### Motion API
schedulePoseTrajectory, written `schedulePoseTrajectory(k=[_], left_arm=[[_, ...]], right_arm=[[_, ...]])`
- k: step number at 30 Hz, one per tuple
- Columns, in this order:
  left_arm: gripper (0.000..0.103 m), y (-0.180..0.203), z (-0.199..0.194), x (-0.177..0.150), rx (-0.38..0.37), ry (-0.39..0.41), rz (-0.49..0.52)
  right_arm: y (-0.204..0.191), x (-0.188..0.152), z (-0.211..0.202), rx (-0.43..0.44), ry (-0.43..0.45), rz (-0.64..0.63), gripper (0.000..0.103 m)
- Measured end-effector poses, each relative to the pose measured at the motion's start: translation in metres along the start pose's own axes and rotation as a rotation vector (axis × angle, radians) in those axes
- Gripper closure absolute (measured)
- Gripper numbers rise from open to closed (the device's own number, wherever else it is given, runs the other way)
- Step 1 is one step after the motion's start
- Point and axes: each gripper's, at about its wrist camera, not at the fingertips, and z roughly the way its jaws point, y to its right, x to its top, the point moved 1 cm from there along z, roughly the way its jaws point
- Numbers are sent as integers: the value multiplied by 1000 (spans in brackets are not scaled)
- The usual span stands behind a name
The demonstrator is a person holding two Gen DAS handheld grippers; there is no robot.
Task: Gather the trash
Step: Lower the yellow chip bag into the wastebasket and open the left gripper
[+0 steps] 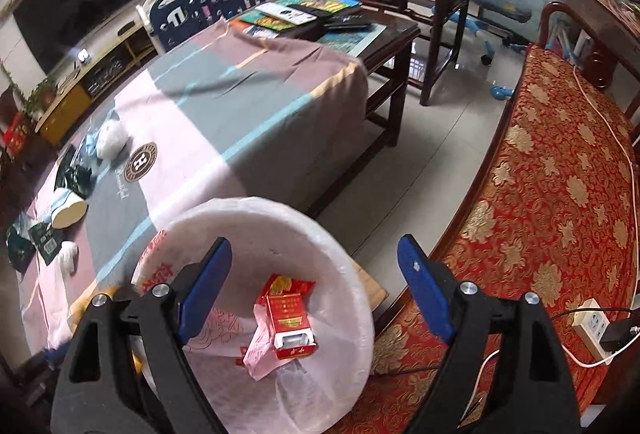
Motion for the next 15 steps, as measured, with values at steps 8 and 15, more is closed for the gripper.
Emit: schedulePoseTrajectory(k=[8,15], left_arm=[[21,2,11,0,70,1,-1],[21,-59,-71,-1,537,323,-149]], right_arm=[[-3,1,13,11,-27,-12,20],[-36,-5,20,57,-42,-68,20]])
